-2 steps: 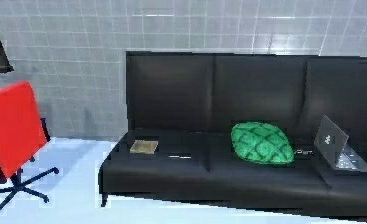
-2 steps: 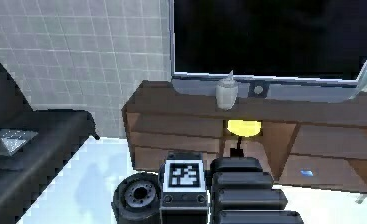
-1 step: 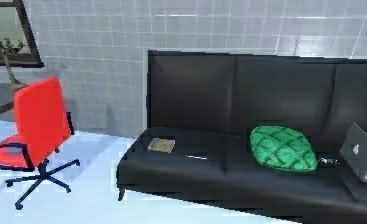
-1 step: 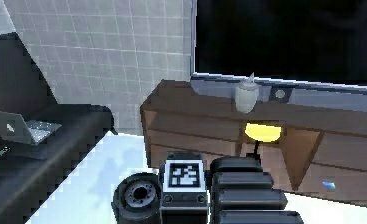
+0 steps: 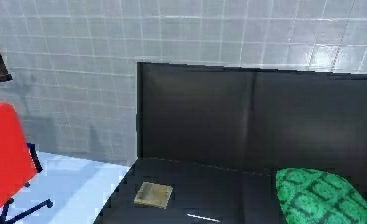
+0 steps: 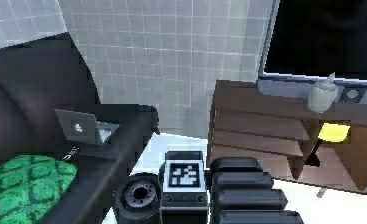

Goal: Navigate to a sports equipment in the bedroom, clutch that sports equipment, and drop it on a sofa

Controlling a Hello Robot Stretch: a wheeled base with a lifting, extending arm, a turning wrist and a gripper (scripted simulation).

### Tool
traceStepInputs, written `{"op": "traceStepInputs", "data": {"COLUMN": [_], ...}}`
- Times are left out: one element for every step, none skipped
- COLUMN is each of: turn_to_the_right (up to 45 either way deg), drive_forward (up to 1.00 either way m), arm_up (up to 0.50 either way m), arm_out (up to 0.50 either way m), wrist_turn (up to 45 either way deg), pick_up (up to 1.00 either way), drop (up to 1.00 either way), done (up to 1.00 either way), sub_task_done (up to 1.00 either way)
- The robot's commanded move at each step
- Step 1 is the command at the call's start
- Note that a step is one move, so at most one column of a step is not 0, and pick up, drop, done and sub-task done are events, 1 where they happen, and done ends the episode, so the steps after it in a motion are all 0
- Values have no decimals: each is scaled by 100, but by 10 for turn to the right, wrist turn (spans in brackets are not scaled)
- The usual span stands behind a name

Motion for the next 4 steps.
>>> {"op": "traceStepInputs", "data": {"turn_to_the_right": [-450,-450,-330,450], "drive_forward": [0,0,0,0], "arm_up": [0,0,0,0], "arm_out": [0,0,0,0], "wrist_turn": [0,0,0,0], "pick_up": [0,0,0,0], "drop": [0,0,0,0], "done": [0,0,0,0], "sub_task_done": [0,0,0,0]}}
